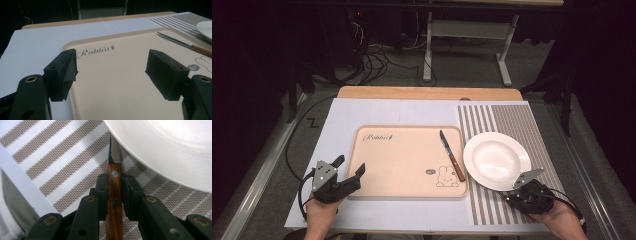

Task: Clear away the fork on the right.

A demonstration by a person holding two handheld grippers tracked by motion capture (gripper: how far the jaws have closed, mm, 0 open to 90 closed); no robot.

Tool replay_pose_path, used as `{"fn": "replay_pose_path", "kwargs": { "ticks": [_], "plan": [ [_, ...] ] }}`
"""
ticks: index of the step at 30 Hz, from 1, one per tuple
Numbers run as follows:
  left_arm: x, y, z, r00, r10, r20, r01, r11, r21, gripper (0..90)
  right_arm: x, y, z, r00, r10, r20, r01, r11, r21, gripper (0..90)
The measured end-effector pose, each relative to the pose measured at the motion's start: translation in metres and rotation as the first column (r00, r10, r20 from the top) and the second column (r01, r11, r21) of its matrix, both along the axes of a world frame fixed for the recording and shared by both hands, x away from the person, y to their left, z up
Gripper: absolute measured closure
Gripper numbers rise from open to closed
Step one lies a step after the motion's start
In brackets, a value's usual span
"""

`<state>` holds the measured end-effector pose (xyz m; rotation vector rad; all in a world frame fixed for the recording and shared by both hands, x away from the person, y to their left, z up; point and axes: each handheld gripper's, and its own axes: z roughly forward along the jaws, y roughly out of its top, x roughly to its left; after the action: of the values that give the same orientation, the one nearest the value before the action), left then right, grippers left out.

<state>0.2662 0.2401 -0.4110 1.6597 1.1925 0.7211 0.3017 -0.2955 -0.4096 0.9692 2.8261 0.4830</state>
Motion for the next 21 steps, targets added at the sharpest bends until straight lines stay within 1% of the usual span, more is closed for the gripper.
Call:
{"fn": "replay_pose_path", "kwargs": {
  "ticks": [5,7,8,12,15,21],
  "plan": [
    [0.000,0.000,0.000,1.0000,0.001,-0.001,-0.001,1.0000,0.001,25.5,-0.001,0.005,0.000,0.9996,0.027,0.001,-0.027,0.9996,0.001,78.6],
    [0.000,0.000,0.000,1.0000,0.001,0.000,-0.001,1.0000,0.001,25.5,-0.002,0.008,0.000,0.9996,0.027,0.006,-0.027,0.9996,-0.010,78.8],
    [0.000,0.000,0.000,1.0000,0.001,0.000,-0.001,1.0000,0.001,25.5,-0.002,0.008,0.000,0.9996,0.030,0.003,-0.030,0.9996,-0.004,78.8],
    [0.000,0.001,0.000,1.0000,0.004,0.000,-0.004,1.0000,-0.001,25.5,-0.002,0.008,-0.001,0.9997,0.020,0.011,-0.020,0.9997,0.016,78.9],
    [0.000,0.001,0.000,1.0000,0.004,0.001,-0.004,1.0000,0.000,25.5,-0.003,0.009,-0.001,0.9998,0.019,0.005,-0.019,0.9993,0.033,79.0],
    [0.000,0.001,0.000,1.0000,0.005,0.002,-0.005,1.0000,-0.003,25.5,-0.003,0.013,0.000,0.9996,0.028,0.003,-0.028,0.9987,0.042,79.0]
  ]
}}
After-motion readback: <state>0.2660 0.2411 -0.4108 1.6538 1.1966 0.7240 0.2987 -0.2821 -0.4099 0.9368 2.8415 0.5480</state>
